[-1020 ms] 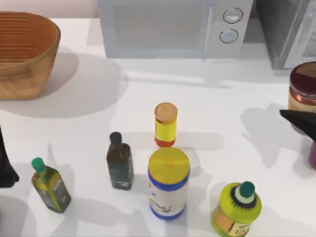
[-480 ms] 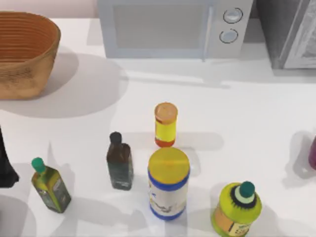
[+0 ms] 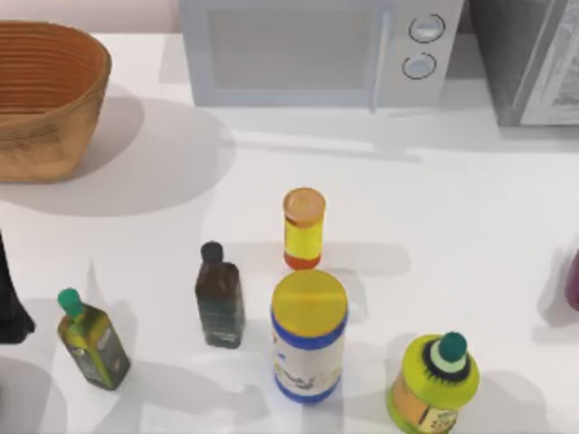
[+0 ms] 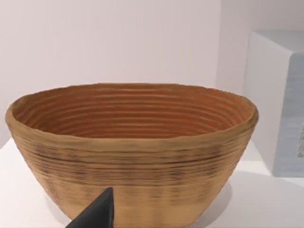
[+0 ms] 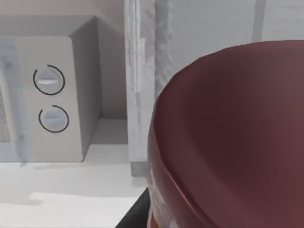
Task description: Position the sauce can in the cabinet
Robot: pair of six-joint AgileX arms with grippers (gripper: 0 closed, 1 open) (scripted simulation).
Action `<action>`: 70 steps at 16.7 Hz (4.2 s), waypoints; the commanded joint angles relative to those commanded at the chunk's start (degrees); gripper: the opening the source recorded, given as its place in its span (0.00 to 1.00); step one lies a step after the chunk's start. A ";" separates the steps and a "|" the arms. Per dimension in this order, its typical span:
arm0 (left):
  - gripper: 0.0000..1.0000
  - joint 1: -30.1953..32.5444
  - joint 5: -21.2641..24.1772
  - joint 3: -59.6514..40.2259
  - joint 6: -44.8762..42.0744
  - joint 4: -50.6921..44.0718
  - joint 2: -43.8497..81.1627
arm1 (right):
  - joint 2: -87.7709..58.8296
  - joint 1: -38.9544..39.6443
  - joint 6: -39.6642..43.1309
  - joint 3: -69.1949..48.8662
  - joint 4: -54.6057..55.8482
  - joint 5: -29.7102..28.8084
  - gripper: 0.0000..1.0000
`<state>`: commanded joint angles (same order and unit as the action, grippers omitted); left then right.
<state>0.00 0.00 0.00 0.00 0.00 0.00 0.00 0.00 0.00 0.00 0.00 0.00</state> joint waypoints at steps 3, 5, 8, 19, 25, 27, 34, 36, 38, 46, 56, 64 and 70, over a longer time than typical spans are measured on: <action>1.00 0.00 0.00 0.00 0.00 0.00 0.00 | -0.25 -0.07 -0.02 -0.08 -0.11 0.12 0.00; 1.00 0.00 0.00 0.00 0.00 0.00 0.00 | -0.77 0.02 -0.04 -0.66 -0.32 0.05 0.00; 1.00 0.00 0.00 0.00 0.00 0.00 0.00 | -5.44 0.86 -0.13 -6.08 -2.11 -0.49 0.00; 1.00 0.00 0.00 0.00 0.00 0.00 0.00 | -44.75 6.23 -0.08 -60.38 -17.01 -6.76 0.00; 1.00 0.00 0.00 0.00 0.00 0.00 0.00 | -66.31 8.90 -0.50 -91.67 -25.42 -10.38 0.00; 1.00 0.00 0.00 0.00 0.00 0.00 0.00 | -71.47 9.73 -0.70 -98.99 -27.45 -11.04 0.00; 1.00 0.00 0.00 0.00 0.00 0.00 0.00 | -77.47 10.93 -0.98 -106.84 -29.82 -11.58 0.00; 1.00 0.00 0.00 0.00 0.00 0.00 0.00 | -77.32 10.70 -1.09 -106.58 -29.73 -11.53 0.00; 1.00 0.00 0.00 0.00 0.00 0.00 0.00 | -78.10 10.51 -1.10 -107.40 -29.50 -11.39 0.00; 1.00 0.00 0.00 0.00 0.00 0.00 0.00 | -93.12 8.22 -1.05 -120.38 -27.47 -9.32 0.00; 1.00 0.00 0.00 0.00 0.00 0.00 0.00 | -106.94 5.85 -1.03 -131.70 -25.16 -7.14 0.00; 1.00 0.00 0.00 0.00 0.00 0.00 0.00 | -106.94 5.85 -1.03 -131.70 -25.16 -7.14 0.45; 1.00 0.00 0.00 0.00 0.00 0.00 0.00 | -106.94 5.85 -1.03 -131.70 -25.16 -7.14 0.90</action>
<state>0.00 0.00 0.00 0.00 0.00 0.00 -106.94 5.85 -1.03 -131.70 -25.16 -7.14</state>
